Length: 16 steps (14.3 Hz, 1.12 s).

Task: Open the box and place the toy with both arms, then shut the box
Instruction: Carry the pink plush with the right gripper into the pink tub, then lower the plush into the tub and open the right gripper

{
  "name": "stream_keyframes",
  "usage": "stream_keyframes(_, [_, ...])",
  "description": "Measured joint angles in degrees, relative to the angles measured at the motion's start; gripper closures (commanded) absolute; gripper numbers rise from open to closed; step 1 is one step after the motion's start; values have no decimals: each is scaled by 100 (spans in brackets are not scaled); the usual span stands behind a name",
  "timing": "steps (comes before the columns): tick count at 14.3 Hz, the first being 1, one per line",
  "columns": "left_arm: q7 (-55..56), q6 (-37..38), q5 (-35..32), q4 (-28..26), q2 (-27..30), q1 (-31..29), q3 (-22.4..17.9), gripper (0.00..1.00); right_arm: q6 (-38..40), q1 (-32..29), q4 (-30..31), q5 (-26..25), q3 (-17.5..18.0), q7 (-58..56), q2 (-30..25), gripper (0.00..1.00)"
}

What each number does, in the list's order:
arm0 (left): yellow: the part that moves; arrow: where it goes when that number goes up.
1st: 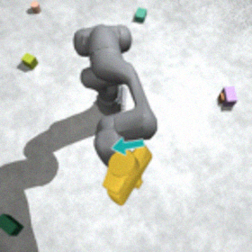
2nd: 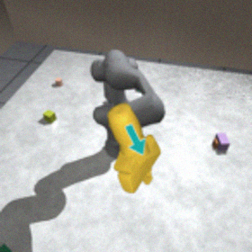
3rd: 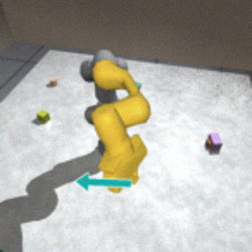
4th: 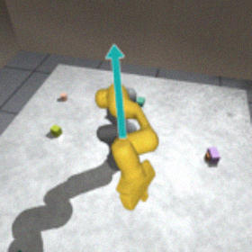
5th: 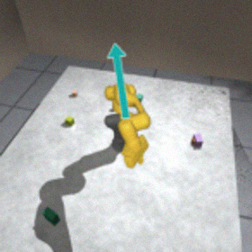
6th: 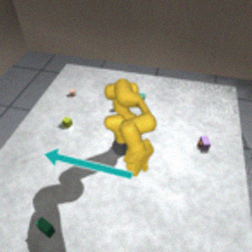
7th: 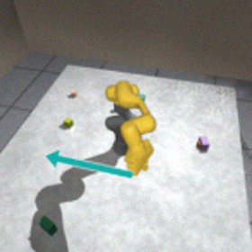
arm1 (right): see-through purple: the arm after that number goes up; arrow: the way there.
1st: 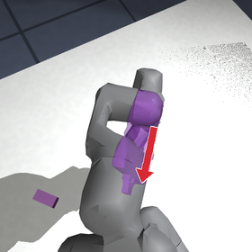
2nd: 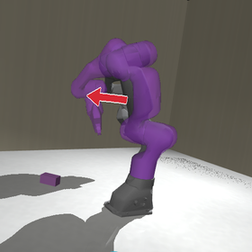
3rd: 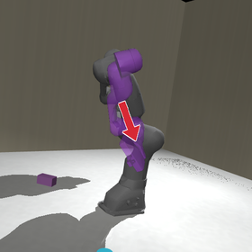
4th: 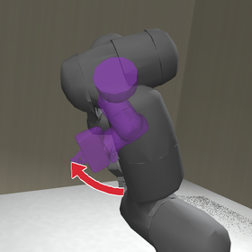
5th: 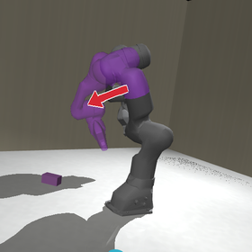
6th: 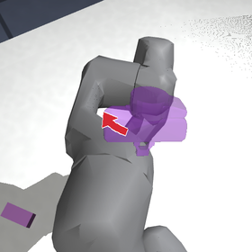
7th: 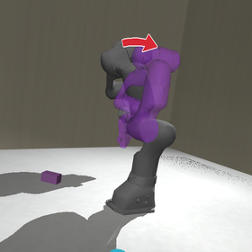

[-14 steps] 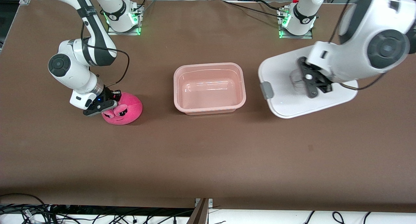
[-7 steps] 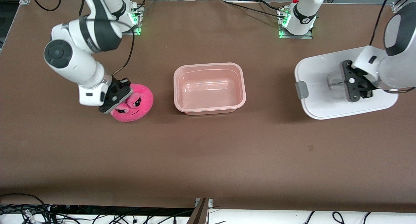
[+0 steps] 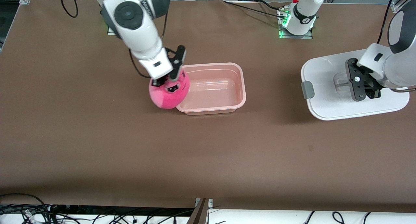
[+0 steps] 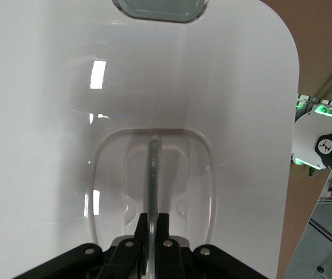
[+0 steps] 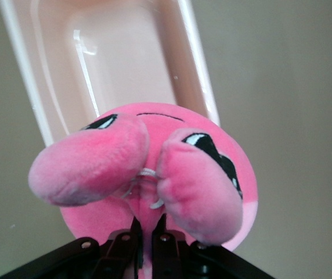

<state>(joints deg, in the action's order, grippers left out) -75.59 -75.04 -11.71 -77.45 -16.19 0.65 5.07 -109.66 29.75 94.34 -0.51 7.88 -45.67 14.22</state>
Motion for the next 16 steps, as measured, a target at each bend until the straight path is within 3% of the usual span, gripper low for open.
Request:
stream_keyframes(6, [-2, 2, 0, 0, -1, 12, 36, 100, -10, 955, -616, -315, 2, -322, 664, 100])
stream_keyframes(16, [-5, 4, 0, 0, -1, 20, 44, 100, -266, 996, -765, -563, -117, -429, 1412, 100])
